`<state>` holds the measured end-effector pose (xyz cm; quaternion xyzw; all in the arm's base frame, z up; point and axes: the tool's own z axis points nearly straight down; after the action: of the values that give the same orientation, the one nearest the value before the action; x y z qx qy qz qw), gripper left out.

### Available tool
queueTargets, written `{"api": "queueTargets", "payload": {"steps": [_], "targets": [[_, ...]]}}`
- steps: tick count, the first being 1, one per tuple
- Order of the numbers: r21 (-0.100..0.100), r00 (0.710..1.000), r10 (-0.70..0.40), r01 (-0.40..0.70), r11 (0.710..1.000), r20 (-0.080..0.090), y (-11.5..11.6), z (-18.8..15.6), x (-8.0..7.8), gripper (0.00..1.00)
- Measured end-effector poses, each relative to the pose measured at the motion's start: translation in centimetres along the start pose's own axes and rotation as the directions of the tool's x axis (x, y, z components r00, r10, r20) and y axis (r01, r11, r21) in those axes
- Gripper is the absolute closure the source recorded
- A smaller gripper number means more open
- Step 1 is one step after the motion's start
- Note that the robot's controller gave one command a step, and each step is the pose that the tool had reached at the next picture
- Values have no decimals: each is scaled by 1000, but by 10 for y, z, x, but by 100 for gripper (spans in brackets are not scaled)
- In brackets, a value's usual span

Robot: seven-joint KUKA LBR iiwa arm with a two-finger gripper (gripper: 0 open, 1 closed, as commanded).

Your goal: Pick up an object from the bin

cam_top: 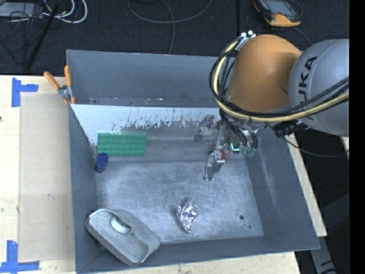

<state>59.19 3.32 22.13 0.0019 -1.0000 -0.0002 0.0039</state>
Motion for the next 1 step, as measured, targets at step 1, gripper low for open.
{"api": "queueTargets", "payload": {"steps": [1], "targets": [[2, 963, -270, 270, 963, 5, 10, 147, 56, 0]]}}
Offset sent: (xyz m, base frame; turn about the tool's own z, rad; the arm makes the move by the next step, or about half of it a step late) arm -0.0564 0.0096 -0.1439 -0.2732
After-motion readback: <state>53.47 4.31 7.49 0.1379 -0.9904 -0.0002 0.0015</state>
